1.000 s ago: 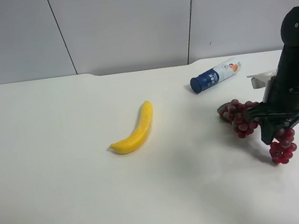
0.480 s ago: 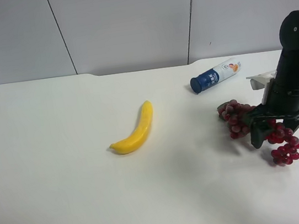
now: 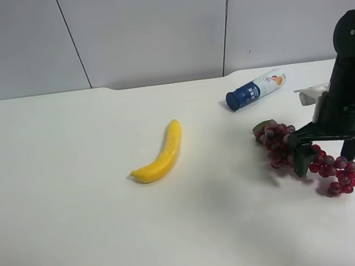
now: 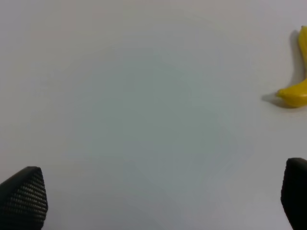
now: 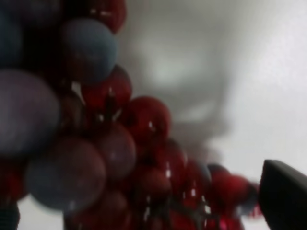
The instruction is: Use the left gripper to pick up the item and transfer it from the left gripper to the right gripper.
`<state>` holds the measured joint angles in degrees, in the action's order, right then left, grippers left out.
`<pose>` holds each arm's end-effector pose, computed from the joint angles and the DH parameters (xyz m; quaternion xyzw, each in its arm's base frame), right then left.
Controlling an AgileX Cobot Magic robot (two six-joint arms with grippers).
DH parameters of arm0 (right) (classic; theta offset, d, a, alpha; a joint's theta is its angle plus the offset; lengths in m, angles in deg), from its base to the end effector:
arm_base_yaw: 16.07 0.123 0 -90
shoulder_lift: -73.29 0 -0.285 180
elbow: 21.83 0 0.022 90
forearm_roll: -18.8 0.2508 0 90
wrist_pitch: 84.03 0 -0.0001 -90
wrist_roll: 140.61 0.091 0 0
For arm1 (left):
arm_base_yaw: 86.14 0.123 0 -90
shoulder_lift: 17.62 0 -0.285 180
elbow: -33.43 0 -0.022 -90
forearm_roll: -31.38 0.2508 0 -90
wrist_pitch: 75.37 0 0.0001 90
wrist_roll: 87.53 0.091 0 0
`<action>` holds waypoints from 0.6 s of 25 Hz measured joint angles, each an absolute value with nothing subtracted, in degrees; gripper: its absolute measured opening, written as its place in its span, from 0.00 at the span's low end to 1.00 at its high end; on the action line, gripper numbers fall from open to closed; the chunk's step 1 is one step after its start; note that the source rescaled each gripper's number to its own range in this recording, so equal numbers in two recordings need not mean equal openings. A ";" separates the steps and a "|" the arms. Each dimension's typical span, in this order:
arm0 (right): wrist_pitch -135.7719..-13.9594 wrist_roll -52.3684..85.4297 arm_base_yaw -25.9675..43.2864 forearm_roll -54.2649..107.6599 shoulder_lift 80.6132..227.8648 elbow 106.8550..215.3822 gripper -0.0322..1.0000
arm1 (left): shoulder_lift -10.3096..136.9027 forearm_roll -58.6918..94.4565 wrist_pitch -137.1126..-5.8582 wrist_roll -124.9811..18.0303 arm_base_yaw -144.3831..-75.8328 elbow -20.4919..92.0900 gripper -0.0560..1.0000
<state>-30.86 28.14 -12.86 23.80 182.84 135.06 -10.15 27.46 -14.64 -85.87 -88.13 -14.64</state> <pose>0.2848 0.0223 0.1475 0.0979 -0.9933 -0.0370 0.0483 -0.0070 -0.0052 0.2799 0.0286 0.8483 -0.0357 0.5275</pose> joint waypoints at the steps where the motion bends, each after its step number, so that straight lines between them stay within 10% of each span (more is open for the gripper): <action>1: -29.95 28.14 -12.86 23.74 181.93 135.55 1.00 | -10.15 27.46 -14.64 -85.87 -88.13 -14.64 1.00; 15: -23.65 28.17 -12.86 22.91 160.76 138.00 1.00 | -10.15 27.46 -14.64 -85.87 -88.13 -14.64 1.00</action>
